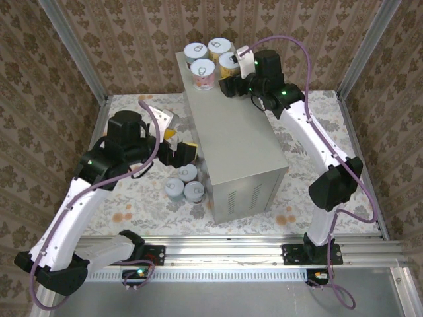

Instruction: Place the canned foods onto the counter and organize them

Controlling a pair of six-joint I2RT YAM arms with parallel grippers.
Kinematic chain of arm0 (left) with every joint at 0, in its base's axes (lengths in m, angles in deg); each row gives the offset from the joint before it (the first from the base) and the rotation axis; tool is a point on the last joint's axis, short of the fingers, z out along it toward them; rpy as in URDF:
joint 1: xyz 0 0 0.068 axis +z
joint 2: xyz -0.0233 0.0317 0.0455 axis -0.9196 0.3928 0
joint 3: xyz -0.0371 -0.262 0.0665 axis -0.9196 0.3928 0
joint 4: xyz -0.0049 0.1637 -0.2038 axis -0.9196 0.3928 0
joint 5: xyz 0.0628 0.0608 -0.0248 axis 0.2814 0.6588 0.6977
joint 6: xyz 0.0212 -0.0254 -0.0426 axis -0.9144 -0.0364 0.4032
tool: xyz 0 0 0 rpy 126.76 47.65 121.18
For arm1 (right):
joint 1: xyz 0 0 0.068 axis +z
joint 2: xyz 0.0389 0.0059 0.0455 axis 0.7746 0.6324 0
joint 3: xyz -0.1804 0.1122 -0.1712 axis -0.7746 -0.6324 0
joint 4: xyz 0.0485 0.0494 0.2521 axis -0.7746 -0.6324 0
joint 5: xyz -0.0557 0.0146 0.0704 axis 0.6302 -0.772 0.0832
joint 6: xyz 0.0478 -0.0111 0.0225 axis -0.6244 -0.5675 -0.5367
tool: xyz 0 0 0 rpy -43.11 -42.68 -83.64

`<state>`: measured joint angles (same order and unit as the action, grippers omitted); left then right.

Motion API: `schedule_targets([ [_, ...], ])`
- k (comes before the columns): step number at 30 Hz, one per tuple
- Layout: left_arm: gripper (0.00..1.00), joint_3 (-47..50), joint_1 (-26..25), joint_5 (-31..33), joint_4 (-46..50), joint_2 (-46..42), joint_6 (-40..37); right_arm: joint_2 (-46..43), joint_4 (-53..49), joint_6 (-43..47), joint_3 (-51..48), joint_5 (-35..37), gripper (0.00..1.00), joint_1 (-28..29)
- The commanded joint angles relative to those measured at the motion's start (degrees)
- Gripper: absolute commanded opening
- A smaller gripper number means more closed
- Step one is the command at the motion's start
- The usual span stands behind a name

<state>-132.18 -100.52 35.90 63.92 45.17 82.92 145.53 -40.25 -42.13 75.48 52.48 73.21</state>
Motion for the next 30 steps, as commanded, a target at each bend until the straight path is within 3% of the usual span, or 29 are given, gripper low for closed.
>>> schedule_targets([
  [1, 1.00, 0.2, 0.5, -0.5, -1.6, -0.4, 1.2, -2.0, -0.3, 1.4, -3.0, -1.1, 0.87, -0.6],
  [14, 1.00, 0.4, 0.5, -0.1, -1.6, -0.9, 1.8, -1.7, 2.8, 2.9, -3.4, -5.9, 0.76, -0.9],
  [30, 1.00, 0.2, 0.5, 0.1, -1.4, -0.6, 1.4, 0.4, 1.8, 2.6, -0.8, -8.5, 0.73, -0.9],
])
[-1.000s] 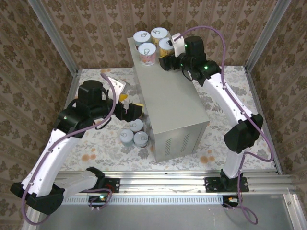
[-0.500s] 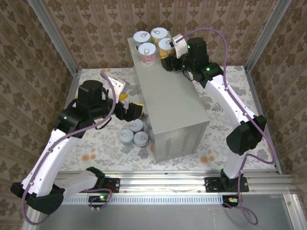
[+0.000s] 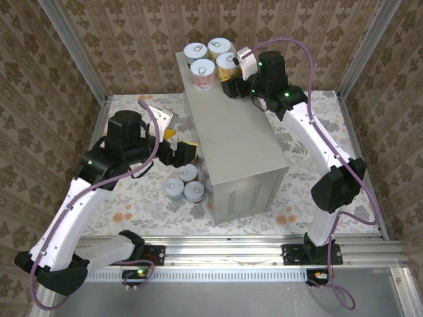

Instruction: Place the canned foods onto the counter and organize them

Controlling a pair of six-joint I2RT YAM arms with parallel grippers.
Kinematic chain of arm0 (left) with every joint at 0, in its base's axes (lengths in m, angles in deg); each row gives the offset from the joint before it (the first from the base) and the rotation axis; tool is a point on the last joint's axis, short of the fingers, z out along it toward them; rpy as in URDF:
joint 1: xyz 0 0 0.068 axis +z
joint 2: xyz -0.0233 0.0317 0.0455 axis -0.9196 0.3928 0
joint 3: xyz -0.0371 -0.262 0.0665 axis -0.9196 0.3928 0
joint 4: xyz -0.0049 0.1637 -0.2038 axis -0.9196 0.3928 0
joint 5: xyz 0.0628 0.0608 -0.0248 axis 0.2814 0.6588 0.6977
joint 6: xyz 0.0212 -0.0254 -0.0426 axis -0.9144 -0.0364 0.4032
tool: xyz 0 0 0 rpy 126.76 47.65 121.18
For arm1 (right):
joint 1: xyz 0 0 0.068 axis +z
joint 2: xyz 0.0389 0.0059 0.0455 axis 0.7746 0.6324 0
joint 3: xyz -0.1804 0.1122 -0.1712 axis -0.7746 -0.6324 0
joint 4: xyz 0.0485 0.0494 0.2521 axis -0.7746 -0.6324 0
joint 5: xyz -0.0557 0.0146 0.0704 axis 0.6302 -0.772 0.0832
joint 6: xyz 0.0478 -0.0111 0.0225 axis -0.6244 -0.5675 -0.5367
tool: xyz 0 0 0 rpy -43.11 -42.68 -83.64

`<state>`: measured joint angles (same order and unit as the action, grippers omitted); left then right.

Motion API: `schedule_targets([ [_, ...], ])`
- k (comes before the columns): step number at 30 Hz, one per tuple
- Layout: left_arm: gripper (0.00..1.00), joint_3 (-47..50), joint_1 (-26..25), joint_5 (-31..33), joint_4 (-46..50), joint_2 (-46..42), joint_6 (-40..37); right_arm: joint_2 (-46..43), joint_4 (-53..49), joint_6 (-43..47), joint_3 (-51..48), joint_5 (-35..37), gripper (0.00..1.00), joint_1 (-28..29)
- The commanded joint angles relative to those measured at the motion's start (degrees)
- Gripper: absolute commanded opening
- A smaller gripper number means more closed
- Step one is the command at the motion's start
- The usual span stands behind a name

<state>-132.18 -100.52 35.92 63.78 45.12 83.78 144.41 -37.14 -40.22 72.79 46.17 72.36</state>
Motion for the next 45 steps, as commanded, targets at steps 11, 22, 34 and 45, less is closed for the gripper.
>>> schedule_targets([
  [11, 1.00, 0.5, 0.5, 0.2, -1.4, -0.5, 0.5, 1.2, -0.7, 0.0, 0.7, -3.2, 0.72, 0.1],
  [22, 1.00, 0.5, 0.5, 0.1, -1.8, -0.1, 0.7, 0.9, -0.7, 0.2, -0.1, -2.1, 0.74, -0.1],
  [34, 1.00, 0.6, 0.6, 1.2, -1.7, 0.1, 0.5, -0.5, -1.4, 0.6, -0.1, -0.3, 0.91, 0.0],
  [45, 1.00, 0.8, 1.0, 5.5, -2.3, -1.0, 1.2, -15.4, -9.8, -0.4, -8.5, 7.0, 1.00, 0.1],
])
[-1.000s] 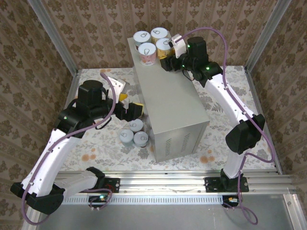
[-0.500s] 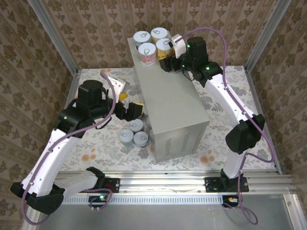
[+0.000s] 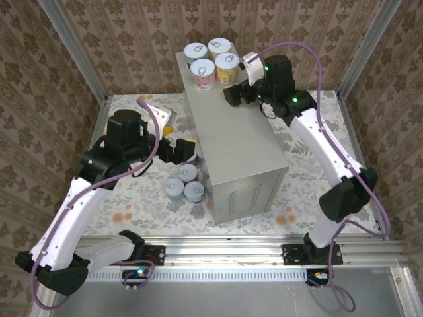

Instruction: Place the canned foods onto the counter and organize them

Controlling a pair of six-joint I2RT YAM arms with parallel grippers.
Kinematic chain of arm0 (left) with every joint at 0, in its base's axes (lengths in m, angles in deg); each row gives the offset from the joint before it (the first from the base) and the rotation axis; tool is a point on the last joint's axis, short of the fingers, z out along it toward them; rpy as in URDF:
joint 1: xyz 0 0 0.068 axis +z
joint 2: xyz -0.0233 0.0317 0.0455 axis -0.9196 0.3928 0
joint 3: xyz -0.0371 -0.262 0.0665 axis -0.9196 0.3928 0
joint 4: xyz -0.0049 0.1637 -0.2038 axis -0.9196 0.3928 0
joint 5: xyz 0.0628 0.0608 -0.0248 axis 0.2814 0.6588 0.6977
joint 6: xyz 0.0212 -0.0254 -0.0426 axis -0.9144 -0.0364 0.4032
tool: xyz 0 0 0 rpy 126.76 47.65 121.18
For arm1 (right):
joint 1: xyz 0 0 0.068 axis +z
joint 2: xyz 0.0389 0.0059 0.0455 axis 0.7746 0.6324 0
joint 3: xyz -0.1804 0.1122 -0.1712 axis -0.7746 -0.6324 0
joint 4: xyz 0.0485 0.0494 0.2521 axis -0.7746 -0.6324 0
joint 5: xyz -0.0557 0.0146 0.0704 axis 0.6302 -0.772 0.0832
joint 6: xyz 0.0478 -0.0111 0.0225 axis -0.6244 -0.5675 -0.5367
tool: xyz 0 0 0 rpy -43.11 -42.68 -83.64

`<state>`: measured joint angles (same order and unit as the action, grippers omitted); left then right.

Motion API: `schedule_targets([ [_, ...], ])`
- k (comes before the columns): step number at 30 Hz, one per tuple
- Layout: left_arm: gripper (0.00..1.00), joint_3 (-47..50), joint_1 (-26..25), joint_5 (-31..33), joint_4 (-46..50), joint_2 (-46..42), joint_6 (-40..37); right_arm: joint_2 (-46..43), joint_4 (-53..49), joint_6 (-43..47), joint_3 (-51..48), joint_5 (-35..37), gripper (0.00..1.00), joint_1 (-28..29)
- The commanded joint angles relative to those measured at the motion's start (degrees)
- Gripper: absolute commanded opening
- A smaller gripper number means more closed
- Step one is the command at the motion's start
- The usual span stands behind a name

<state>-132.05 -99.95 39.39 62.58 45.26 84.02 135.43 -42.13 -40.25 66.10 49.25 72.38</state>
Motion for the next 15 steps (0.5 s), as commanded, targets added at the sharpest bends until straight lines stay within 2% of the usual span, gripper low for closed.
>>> schedule_targets([
  [1, 1.00, 0.8, 0.5, 2.5, -1.2, -1.3, 0.9, -8.5, -5.2, -0.5, -3.0, 4.7, 1.00, 0.0],
  [6, 1.00, 2.0, 1.2, 4.8, -1.1, -1.7, 1.1, -18.3, -12.1, -0.4, -6.6, 6.2, 1.00, 0.1],
  [11, 1.00, 5.2, 2.8, 9.5, -0.4, -2.7, 3.4, -24.6, -18.4, 0.9, -7.0, 6.3, 1.00, 0.9],
  [15, 1.00, 8.4, 4.6, 11.9, 1.7, -2.5, 6.2, -27.6, -22.7, 3.3, -6.4, 0.4, 1.00, 2.2],
])
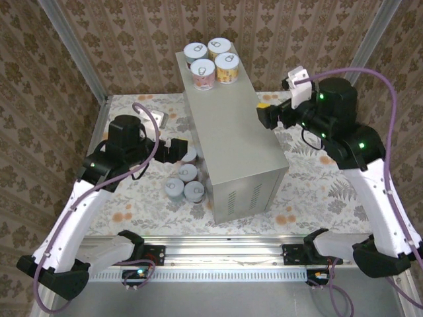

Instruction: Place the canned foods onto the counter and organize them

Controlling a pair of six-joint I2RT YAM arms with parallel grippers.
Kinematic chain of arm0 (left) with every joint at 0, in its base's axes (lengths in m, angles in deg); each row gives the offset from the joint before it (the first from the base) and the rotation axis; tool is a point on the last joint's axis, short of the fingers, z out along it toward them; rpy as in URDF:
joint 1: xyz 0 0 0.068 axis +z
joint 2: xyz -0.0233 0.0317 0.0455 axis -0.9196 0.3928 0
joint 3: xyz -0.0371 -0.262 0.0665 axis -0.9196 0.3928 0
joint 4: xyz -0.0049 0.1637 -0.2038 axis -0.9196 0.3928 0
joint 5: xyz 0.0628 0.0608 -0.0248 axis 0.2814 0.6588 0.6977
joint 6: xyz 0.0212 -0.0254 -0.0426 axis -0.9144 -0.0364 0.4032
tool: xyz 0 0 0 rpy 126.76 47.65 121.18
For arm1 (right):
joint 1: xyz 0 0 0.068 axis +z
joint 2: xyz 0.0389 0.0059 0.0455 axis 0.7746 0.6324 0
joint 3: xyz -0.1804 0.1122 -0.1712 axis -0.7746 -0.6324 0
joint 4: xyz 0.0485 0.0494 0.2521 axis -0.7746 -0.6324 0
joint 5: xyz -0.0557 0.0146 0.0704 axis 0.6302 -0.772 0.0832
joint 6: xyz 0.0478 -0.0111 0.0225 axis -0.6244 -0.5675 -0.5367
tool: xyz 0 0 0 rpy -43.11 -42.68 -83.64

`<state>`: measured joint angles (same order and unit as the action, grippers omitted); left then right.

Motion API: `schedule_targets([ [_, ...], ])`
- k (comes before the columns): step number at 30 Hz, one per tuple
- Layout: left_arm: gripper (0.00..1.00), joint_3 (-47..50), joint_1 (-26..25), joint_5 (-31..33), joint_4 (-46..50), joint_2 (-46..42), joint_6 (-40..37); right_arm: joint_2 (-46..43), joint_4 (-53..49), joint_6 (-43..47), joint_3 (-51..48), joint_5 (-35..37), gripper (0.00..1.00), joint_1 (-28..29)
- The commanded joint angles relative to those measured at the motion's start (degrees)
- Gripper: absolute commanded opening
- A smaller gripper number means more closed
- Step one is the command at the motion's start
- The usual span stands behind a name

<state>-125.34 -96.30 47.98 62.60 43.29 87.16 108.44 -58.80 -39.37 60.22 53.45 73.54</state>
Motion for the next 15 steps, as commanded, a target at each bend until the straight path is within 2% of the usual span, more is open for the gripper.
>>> schedule_targets([
  [1, 1.00, 2.6, 1.3, 3.8, 2.3, -0.3, 3.9, -1.1, -6.9, 3.5, -0.2, -5.6, 1.00, 2.0],
  [4, 1.00, 5.4, 1.5, 6.0, 3.6, -0.1, 6.5, -1.7, -9.8, 7.6, 0.5, -9.7, 1.00, 6.6],
  [8, 1.00, 9.9, 1.6, 7.7, 4.8, -0.5, 11.7, 0.5, -14.5, 10.5, 3.9, -8.9, 1.00, 14.2],
  [15, 1.00, 18.6, 1.7, 7.8, 6.3, -0.1, 20.7, 3.3, -16.1, 11.7, 6.3, -8.2, 1.00, 24.5],
])
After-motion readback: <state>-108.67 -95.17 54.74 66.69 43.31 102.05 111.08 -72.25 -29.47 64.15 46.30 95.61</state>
